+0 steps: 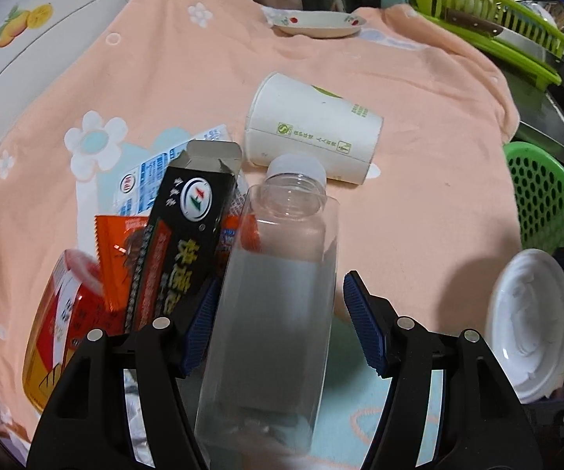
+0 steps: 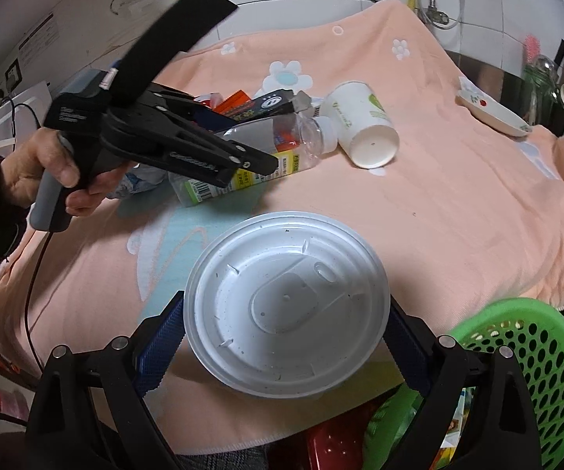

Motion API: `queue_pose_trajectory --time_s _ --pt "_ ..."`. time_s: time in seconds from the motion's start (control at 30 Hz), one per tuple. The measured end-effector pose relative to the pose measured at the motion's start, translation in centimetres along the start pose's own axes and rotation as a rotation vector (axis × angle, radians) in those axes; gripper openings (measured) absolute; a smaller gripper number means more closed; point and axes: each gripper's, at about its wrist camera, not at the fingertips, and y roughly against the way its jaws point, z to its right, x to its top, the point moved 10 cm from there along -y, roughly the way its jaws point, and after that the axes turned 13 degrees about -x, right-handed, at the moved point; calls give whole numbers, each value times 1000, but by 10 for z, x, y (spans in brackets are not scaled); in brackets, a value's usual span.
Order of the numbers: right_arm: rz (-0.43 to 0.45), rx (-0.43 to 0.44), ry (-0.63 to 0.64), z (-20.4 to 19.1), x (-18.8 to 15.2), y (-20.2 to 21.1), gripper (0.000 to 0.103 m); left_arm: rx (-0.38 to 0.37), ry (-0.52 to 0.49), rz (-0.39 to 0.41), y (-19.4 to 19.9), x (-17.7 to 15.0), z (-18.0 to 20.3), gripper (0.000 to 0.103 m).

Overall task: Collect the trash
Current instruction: 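Grasp the clear plastic bottle with the left gripper while the right gripper holds the white lid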

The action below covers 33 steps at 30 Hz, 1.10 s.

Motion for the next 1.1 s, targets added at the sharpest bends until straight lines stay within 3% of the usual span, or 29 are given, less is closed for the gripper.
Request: queue_pose_trajectory --time_s 0.23,0.37,0.6,1.1 --pt "-3 -14 -40 15 -7 3 90 26 -12 2 -8 10 1 68" --pt "0 -25 -63 25 -10 7 90 37 8 -4 -13 10 -3 59" --pt "12 -46 -103 38 -16 17 90 31 46 12 -6 5 -3 57" --pt "50 -95 -152 63 -25 45 90 -20 87 95 44 -5 27 56"
